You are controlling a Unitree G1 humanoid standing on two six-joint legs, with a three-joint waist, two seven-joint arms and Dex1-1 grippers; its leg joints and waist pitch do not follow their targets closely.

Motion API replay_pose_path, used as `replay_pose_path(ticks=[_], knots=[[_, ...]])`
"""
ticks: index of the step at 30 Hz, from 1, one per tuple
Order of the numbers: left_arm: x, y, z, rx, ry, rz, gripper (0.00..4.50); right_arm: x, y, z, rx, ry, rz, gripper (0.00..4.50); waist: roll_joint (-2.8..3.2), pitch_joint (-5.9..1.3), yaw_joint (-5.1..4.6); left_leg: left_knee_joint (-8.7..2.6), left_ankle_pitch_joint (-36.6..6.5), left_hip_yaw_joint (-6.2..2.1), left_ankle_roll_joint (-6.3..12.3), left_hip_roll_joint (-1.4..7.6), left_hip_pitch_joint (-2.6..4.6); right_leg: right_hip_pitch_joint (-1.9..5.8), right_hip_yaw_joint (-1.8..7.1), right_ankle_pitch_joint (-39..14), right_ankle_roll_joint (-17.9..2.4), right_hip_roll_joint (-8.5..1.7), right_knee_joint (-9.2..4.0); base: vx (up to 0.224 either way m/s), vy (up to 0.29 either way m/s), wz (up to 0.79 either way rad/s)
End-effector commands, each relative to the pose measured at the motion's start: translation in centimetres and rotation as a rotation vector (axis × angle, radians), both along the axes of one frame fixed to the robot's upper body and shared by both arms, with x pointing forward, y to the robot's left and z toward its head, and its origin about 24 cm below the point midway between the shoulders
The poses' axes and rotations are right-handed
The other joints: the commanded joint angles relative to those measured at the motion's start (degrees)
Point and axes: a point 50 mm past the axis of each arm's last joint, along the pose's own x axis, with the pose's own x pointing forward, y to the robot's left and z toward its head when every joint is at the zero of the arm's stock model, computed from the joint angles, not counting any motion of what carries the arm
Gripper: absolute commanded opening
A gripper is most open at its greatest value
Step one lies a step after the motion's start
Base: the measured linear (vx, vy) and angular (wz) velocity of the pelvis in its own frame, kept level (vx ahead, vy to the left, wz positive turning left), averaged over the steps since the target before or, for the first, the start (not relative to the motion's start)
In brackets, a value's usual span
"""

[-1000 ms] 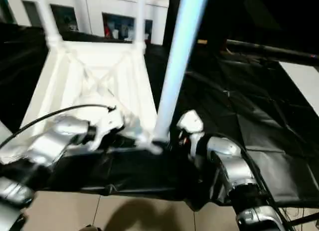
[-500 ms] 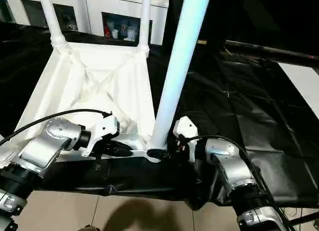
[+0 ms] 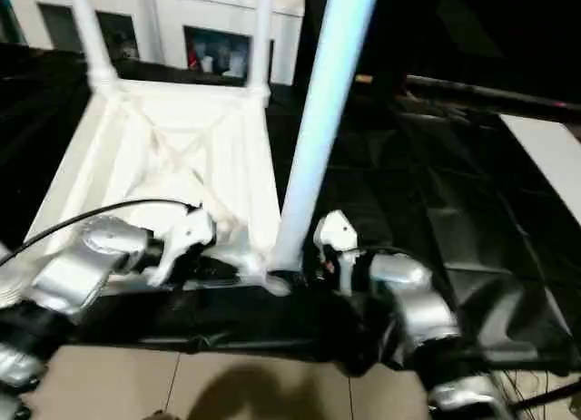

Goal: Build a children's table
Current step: Rotate leg to tighten

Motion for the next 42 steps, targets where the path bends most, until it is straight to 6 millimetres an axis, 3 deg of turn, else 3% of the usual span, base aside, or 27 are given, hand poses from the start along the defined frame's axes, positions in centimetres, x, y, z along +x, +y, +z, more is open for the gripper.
replay_pose_path(ticks=[1, 2, 4, 5, 6, 7, 9, 10, 11, 16, 17, 18, 20, 21, 23, 27, 31, 37, 42], knots=[[-0.4, -1.2, -2.3, 0.032, 0.066, 0.046, 0.0, 1.3, -1.8, -0.9, -0.03, 0.037, -0.289, 2.67, 0.88, -2.77, -0.19, -4.04, -19.34, -0.37, -2.0, 0.91, 0.69, 1.84, 1.6, -20.28, -9.75, -2.57, -4.95, -0.056, -0.003, -0.04], [0.4, -1.9, -2.5, 0.038, 0.044, 0.119, 0.0, 1.7, -1.9, -1.4, -0.031, 0.063, -0.419, 2.67, 0.86, -2.72, -0.38, -4.08, -21.06, -0.62, -2.44, 0.82, 0.77, 1.71, 1.47, -23.91, -8.36, -2.63, -5.33, 0.0, 0.0, 0.0], [0.6, -2.2, -2.6, 0.038, 0.039, 0.137, 0.0, 1.8, -1.9, -1.6, -0.034, 0.072, -0.461, 2.67, 0.83, -2.64, -0.57, -4.06, -22.52, -0.75, -2.64, 0.78, 0.92, 1.45, 1.4, -26.73, -7.31, -2.68, -5.68, -0.054, 0.0, -0.03], [1.6, -3.4, -2.6, 0.037, 0.017, 0.225, 0.0, 2.3, -1.8, -2.3, -0.049, 0.114, -0.629, 2.67, 0.62, -2.5, -0.76, -4.1, -23.6, -0.89, -2.33, 0.76, 0.94, 1.26, 1.31, -29.14, -6.31, -2.71, -6.08, -0.073, -0.001, -0.02], [1.6, -3.4, -2.6, 0.037, 0.017, 0.225, 0.0, 2.3, -1.8, -2.3, -0.049, 0.114, -0.629, 2.67, 0.78, -2.45, -0.97, -3.97, -24.64, -0.97, -2.73, 0.61, 1.25, 0.79, 1.21, -31.7, -5.41, -2.78, -6.45, 0.0, 0.0, 0.0], [2.4, -4.7, -2.6, 0.037, -0.005, 0.304, 0.0, 2.8, -1.2, -2.8, -0.053, 0.152, -0.769, 2.67, 0.62, -2.61, -1.03, -4.03, -24.71, -1.24, -2.65, 0.62, 1.0, 1.18, 0.99, -32.54, -4.58, -2.79, -6.5, 0.0, 0.0, 0.0], [2.6, -5.1, -2.6, 0.039, -0.014, 0.325, 0.0, 2.9, -0.9, -2.9, -0.049, 0.161, -0.796, 2.67, 0.81, -2.68, -1.11, -4.11, -24.8, -1.43, -2.81, 0.55, 0.88, 1.06, 0.82, -31.6, -4.2, -2.77, -6.51, 0.0, 0.0, 0.0], [3.0, -5.9, -2.5, 0.046, -0.037, 0.343, 0.0, 3.3, 0.6, -2.5, -0.04, 0.141, -0.778, 2.67, 0.77, -2.77, -1.16, -4.04, -25.05, -1.31, -2.49, 0.49, 0.85, 0.92, 0.85, -30.89, -4.2, -2.78, -6.62, 0.0, 0.0, 0.0], [3.0, -5.9, -2.5, 0.046, -0.037, 0.343, 0.0, 3.3, 0.6, -2.5, -0.04, 0.141, -0.778, 2.67, 0.81, -2.77, -1.15, -4.04, -25.33, -1.31, -2.37, 0.53, 0.92, 0.89, 0.8, -30.65, -4.28, -2.76, -6.69, 0.0, 0.0, 0.0], [3.1, -6.1, -2.6, 0.091, -0.058, 0.311, 0.0, 3.7, 2.9, -1.2, 0.037, 0.094, -0.655, 2.67, 0.97, -3.05, -0.78, -4.25, -22.68, -1.02, -1.05, 0.77, 0.49, 1.29, 1.06, -20.73, -7.21, -2.58, -5.87, 0.0, 0.0, 0.0], [3.1, -6.1, -2.6, 0.091, -0.058, 0.311, 0.0, 3.7, 2.9, -1.2, 0.037, 0.094, -0.655, 3.22, 0.76, -3.12, -0.77, -4.22, -22.78, -0.96, -0.87, 0.77, 0.49, 1.39, 1.04, -20.63, -7.39, -2.56, -5.85, 0.0, 0.0, 0.0], [3.2, -5.7, -2.7, 0.103, -0.053, 0.306, 0.0, 3.8, 2.9, -0.7, 0.056, 0.071, -0.629, 3.22, 0.89, -3.09, -0.67, -4.24, -22.83, -0.98, -0.74, 0.78, 0.51, 1.43, 1.04, -20.64, -7.59, -2.62, -5.77, 0.0, 0.0, 0.0], [3.1, -4.9, -2.9, 0.117, -0.036, 0.293, 0.0, 4.0, 2.3, -0.1, 0.049, 0.031, -0.593, 3.39, 0.4, -3.18, -0.65, -4.17, -21.92, -0.87, -0.36, 0.79, 0.29, 1.69, 1.04, -20.36, -7.71, -2.65, -5.77, 0.0, 0.0, 0.0], [3.1, -4.9, -2.9, 0.117, -0.036, 0.293, 0.0, 4.0, 2.3, -0.1, 0.049, 0.031, -0.593, 3.46, 0.65, -3.13, -0.57, -4.21, -21.21, -0.87, -0.22, 0.82, 0.26, 1.66, 1.07, -20.53, -7.79, -2.8, -5.72, 0.0, 0.0, 0.0], [2.9, -4.3, -2.9, 0.124, -0.02, 0.27, 0.0, 4.1, 1.8, 0.4, 0.02, -0.005, -0.52, 3.62, 0.57, -3.22, -0.52, -4.19, -20.28, -0.93, -0.21, 0.82, 0.03, 1.94, 0.98, -21.46, -7.62, -2.94, -5.78, 0.0, 0.0, 0.0], [1.6, -2.8, -3.2, 0.146, 0.045, 0.118, 0.0, 2.9, 0.5, 1.1, -0.063, -0.061, -0.229, 3.62, 0.42, -3.32, -0.37, -4.02, -17.03, -0.71, 0.93, 0.97, -0.24, 2.35, 0.97, -16.33, -9.02, -2.77, -5.25, 0.0, 0.0, 0.0], [0.7, -1.7, -3.1, 0.157, 0.08, 0.015, 0.0, 1.6, -0.5, 1.3, -0.119, -0.089, -0.06, 3.62, 0.67, -3.36, 0.04, -3.83, -14.1, -0.4, 2.21, 1.33, 0.08, 2.29, 1.05, -10.2, -11.6, -2.72, -4.56, 0.0, 0.0, 0.0], [-1.3, 0.3, -2.5, 0.168, 0.154, -0.143, 0.0, 0.1, -1.8, 1.5, -0.156, -0.076, 0.105, 3.62, 0.89, -3.27, 0.65, -4.04, -14.43, -0.4, 1.44, 1.46, 0.47, 2.29, 1.01, -8.3, -12.98, -2.58, -4.01, 0.0, 0.0, 0.0], [-1.0, 0.8, -2.4, 0.185, 0.095, -0.099, 0.0, -0.1, -1.6, 1.4, -0.173, -0.073, 0.132, 3.62, 0.8, -3.24, 0.66, -4.09, -14.58, -0.29, 0.86, 1.35, 0.5, 2.38, 1.05, -8.65, -12.87, -2.63, -4.07, 0.0, 0.0, 0.0]])
